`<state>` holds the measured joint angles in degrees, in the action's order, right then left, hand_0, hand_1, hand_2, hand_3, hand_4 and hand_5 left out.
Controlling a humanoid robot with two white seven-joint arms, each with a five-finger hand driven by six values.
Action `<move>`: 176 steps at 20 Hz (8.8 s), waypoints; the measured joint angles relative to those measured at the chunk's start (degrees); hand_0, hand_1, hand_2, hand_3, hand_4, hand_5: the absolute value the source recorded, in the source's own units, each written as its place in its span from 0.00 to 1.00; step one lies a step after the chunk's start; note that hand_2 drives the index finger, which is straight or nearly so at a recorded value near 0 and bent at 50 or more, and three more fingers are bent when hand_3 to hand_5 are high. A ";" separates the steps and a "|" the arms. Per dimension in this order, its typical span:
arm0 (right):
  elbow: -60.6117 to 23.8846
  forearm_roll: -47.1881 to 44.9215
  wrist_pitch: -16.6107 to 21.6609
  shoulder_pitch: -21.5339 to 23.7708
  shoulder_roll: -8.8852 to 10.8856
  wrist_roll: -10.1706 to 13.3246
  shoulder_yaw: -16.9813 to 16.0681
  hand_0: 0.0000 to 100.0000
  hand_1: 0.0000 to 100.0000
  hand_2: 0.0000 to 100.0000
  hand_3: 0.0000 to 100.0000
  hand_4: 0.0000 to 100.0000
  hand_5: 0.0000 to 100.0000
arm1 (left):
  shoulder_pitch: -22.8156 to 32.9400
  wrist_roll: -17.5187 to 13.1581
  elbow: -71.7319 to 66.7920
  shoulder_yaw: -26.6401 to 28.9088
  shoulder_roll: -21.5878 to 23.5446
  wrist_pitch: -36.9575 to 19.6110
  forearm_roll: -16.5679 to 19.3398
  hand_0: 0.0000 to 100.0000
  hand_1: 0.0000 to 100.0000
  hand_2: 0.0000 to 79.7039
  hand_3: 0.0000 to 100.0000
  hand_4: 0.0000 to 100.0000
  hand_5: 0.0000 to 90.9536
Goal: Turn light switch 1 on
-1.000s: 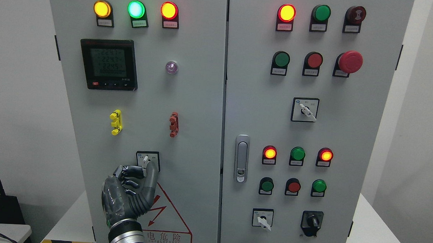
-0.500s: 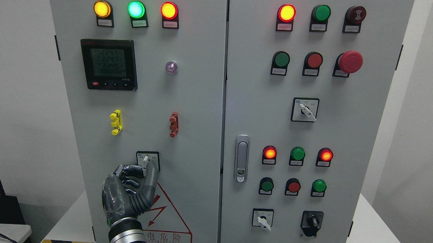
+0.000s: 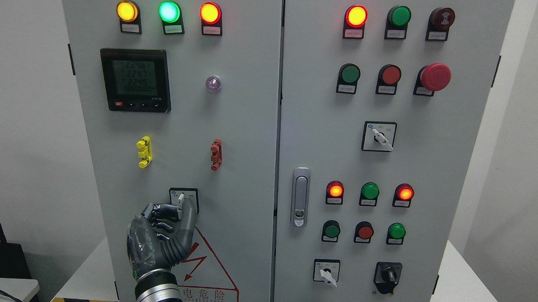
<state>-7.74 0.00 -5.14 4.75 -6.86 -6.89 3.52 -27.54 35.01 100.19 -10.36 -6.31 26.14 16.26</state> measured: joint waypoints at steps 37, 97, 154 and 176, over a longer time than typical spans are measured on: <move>0.00 0.00 0.00 0.00 0.00 0.00 0.00 0.12 0.39 0.00 0.00 0.00 0.00 | -0.23 -0.16 0.01 -0.23 0.06 1.21 -0.01 0.42 0.40 0.78 0.73 0.82 0.86; 0.00 0.00 0.00 0.00 0.00 0.00 0.00 0.12 0.39 0.00 0.00 0.00 0.00 | 2.66 -1.09 1.69 -0.36 0.04 0.08 -0.05 0.14 0.27 0.86 0.78 0.84 0.88; 0.00 0.00 0.00 0.00 0.00 0.00 0.00 0.12 0.39 0.00 0.00 0.00 0.00 | 42.19 -24.32 -52.07 40.67 5.14 -50.22 -8.75 0.43 0.07 0.18 0.23 0.31 0.00; 0.00 0.00 0.00 0.00 0.00 0.00 0.00 0.12 0.39 0.00 0.00 0.00 0.00 | 31.89 -29.57 -89.14 22.95 5.04 -29.47 -7.47 0.50 0.06 0.00 0.00 0.04 0.00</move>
<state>-7.73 0.00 -5.14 4.75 -6.86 -6.89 3.52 4.35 5.45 11.04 12.59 -1.27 -3.33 8.78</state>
